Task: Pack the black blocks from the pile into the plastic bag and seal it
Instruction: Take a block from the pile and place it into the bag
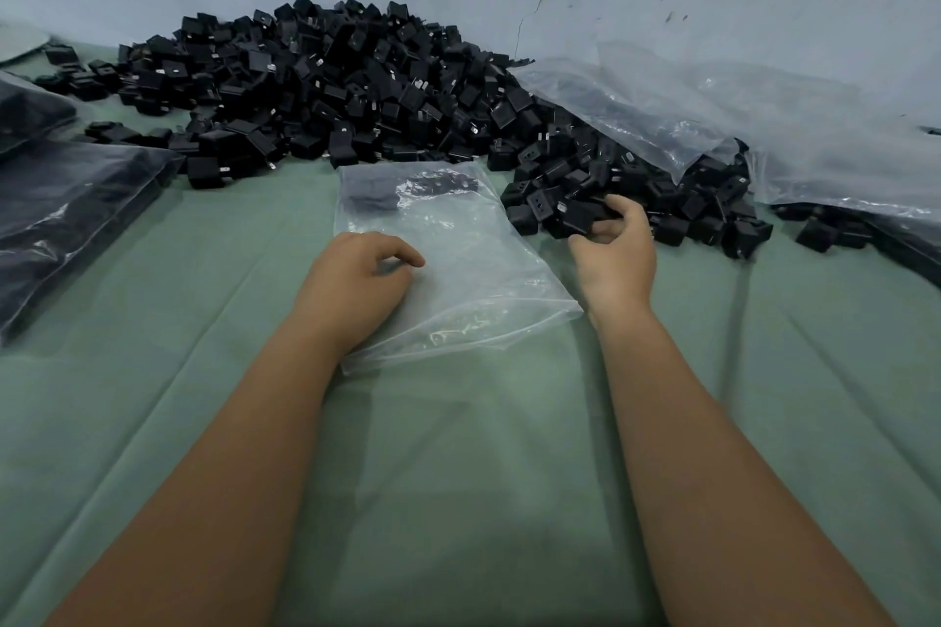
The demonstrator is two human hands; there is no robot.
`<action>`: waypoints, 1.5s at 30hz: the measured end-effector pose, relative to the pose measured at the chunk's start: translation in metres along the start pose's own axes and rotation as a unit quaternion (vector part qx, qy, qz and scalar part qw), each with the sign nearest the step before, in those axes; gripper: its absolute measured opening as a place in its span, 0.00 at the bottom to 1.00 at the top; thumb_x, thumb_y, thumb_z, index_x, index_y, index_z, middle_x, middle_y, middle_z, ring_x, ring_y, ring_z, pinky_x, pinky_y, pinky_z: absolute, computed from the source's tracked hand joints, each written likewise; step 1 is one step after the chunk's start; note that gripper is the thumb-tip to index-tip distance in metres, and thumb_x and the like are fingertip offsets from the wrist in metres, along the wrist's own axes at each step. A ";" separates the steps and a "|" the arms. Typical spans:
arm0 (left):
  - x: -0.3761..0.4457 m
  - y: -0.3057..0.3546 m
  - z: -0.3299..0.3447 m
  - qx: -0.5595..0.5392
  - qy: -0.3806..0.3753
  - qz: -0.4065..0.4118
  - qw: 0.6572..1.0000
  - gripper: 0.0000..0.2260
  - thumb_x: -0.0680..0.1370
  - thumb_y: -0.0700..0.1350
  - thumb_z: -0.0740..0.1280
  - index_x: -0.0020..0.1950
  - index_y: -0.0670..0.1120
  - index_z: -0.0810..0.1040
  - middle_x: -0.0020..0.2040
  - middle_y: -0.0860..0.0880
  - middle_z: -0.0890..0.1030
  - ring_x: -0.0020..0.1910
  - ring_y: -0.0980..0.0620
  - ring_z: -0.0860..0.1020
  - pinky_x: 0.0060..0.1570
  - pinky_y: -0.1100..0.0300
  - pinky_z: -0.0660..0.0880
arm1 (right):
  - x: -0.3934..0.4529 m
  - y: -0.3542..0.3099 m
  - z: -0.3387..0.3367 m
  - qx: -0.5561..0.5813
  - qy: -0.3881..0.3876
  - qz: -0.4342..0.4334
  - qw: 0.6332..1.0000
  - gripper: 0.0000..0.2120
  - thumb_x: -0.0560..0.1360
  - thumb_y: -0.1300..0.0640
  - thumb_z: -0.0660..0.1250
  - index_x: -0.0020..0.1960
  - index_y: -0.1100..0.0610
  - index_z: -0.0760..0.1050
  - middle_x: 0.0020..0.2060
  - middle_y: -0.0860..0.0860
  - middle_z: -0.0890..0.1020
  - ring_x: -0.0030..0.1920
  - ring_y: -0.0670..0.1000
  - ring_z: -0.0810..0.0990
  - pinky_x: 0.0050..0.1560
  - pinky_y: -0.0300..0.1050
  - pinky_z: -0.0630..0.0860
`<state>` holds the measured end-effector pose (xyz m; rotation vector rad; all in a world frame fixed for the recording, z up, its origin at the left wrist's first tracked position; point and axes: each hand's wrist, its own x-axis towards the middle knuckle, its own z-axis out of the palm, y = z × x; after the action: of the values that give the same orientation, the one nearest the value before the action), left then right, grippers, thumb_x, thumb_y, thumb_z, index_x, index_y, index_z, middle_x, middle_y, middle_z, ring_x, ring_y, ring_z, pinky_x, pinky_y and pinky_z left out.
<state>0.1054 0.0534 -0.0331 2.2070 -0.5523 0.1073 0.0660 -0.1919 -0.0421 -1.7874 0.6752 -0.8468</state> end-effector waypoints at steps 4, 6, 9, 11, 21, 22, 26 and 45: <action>-0.002 0.005 -0.001 -0.033 0.043 -0.016 0.998 0.10 0.77 0.40 0.65 0.46 0.54 0.82 0.48 0.54 0.80 0.52 0.34 0.76 0.49 0.52 0.75 | 0.002 0.000 0.000 -0.045 0.005 -0.005 0.999 0.29 0.70 0.62 0.69 0.69 0.49 0.69 0.60 0.50 0.71 0.53 0.48 0.75 0.46 0.33 0.70; -0.004 0.005 -0.001 -0.038 0.061 -0.016 0.997 0.09 0.78 0.41 0.65 0.47 0.53 0.83 0.56 0.53 0.80 0.52 0.34 0.76 0.47 0.54 0.73 | 0.003 -0.001 0.002 -0.093 -0.028 -0.022 0.995 0.29 0.71 0.62 0.68 0.70 0.50 0.70 0.62 0.51 0.70 0.58 0.51 0.74 0.53 0.39 0.71; -0.005 0.006 -0.001 -0.058 0.081 -0.007 0.995 0.09 0.77 0.41 0.66 0.45 0.55 0.82 0.51 0.56 0.80 0.46 0.60 0.77 0.43 0.69 0.69 | 0.000 0.000 0.005 -0.153 -0.066 -0.060 0.984 0.20 0.72 0.62 0.67 0.63 0.51 0.77 0.59 0.52 0.76 0.56 0.53 0.76 0.50 0.40 0.70; -0.005 0.007 -0.002 -0.067 0.072 0.015 0.995 0.10 0.77 0.41 0.68 0.44 0.56 0.81 0.46 0.59 0.81 0.45 0.70 0.75 0.42 0.77 0.66 | -0.001 0.000 0.004 -0.139 -0.063 -0.057 0.987 0.14 0.73 0.61 0.68 0.58 0.53 0.79 0.53 0.51 0.80 0.51 0.52 0.78 0.46 0.39 0.70; -0.013 0.013 -0.005 0.010 -0.178 0.103 0.979 0.23 0.65 0.61 0.76 0.58 0.61 0.76 0.52 0.59 0.78 0.53 0.62 0.74 0.50 0.67 0.69 | -0.036 -0.039 -0.002 0.020 0.084 -0.121 0.989 0.17 0.74 0.61 0.68 0.62 0.55 0.77 0.55 0.47 0.71 0.49 0.45 0.77 0.52 0.29 0.72; -0.013 0.013 -0.005 -0.001 -0.162 0.096 0.982 0.15 0.69 0.55 0.77 0.53 0.59 0.79 0.50 0.58 0.79 0.50 0.62 0.74 0.47 0.67 0.68 | -0.047 -0.047 -0.001 0.012 0.090 -0.182 0.979 0.18 0.74 0.61 0.68 0.64 0.56 0.75 0.55 0.49 0.71 0.52 0.46 0.76 0.54 0.31 0.71; -0.015 0.017 -0.005 -0.110 -0.129 0.033 0.985 0.03 0.77 0.44 0.70 0.44 0.49 0.82 0.35 0.52 0.80 0.30 0.58 0.72 0.32 0.66 0.69 | -0.096 -0.064 0.017 0.018 0.021 -0.419 0.908 0.20 0.74 0.61 0.67 0.65 0.59 0.71 0.55 0.54 0.75 0.54 0.48 0.73 0.55 0.34 0.69; -0.006 0.009 -0.014 -0.258 0.100 -0.039 0.960 0.03 0.74 0.40 0.73 0.40 0.45 0.83 0.35 0.45 0.80 0.37 0.53 0.75 0.41 0.63 0.73 | -0.121 -0.059 0.036 -0.260 -0.149 -0.380 0.875 0.11 0.74 0.52 0.62 0.54 0.55 0.70 0.39 0.50 0.79 0.37 0.53 0.76 0.31 0.43 0.64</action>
<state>0.0977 0.0609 -0.0192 1.6827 -0.3323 0.1273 0.0259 -0.0592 -0.0246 -2.6823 -0.0571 -0.9017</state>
